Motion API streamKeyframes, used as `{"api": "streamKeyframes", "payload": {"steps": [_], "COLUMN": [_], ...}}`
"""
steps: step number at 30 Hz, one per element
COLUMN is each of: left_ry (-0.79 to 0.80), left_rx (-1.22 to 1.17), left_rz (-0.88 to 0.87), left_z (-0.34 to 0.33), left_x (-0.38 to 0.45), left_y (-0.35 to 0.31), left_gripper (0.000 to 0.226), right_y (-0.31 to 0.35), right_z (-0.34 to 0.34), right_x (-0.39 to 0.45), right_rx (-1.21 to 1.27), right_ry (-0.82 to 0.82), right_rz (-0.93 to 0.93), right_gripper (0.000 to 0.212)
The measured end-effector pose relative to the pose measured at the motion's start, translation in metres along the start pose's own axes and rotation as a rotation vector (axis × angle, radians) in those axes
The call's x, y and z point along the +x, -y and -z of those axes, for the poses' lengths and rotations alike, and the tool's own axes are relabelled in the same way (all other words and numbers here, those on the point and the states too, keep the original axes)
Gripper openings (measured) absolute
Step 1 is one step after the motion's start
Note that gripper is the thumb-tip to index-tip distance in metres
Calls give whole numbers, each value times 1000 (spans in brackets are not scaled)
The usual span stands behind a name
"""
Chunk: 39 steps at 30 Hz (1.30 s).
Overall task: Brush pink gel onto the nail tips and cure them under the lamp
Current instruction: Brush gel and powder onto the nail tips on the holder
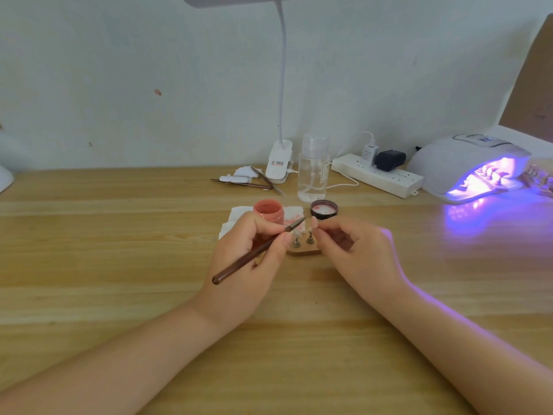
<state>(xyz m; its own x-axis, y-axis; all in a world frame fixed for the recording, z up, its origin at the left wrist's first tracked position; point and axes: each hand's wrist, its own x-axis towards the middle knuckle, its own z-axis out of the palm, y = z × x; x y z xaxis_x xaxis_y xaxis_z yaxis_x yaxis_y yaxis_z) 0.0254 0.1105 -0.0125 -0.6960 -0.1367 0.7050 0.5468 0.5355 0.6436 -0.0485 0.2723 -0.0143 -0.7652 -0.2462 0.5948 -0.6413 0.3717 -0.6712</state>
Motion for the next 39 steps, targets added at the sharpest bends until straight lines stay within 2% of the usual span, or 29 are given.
{"api": "streamKeyframes", "payload": {"steps": [3, 11, 20, 28, 35, 39], "left_ry": [21, 44, 35, 52, 27, 39], "left_rx": [-38, -95, -75, -83, 105, 168], "left_rz": [48, -17, 66, -41, -101, -127], "left_z": [1, 3, -2, 2, -1, -2], "left_x": [0, -1, -1, -3, 0, -1], "left_y": [1, -2, 3, -2, 0, 3], "left_gripper": [4, 8, 6, 6, 5, 16], "right_y": [0, -2, 1, 1, 4, 5], "right_z": [0, 1, 2, 2, 3, 5], "right_x": [0, 1, 0, 1, 1, 1], "right_rx": [11, 36, 42, 42, -45, -68], "right_ry": [-3, 14, 26, 27, -1, -3], "right_rz": [11, -46, -30, -56, 35, 58], "right_gripper": [8, 9, 9, 7, 11, 12]}}
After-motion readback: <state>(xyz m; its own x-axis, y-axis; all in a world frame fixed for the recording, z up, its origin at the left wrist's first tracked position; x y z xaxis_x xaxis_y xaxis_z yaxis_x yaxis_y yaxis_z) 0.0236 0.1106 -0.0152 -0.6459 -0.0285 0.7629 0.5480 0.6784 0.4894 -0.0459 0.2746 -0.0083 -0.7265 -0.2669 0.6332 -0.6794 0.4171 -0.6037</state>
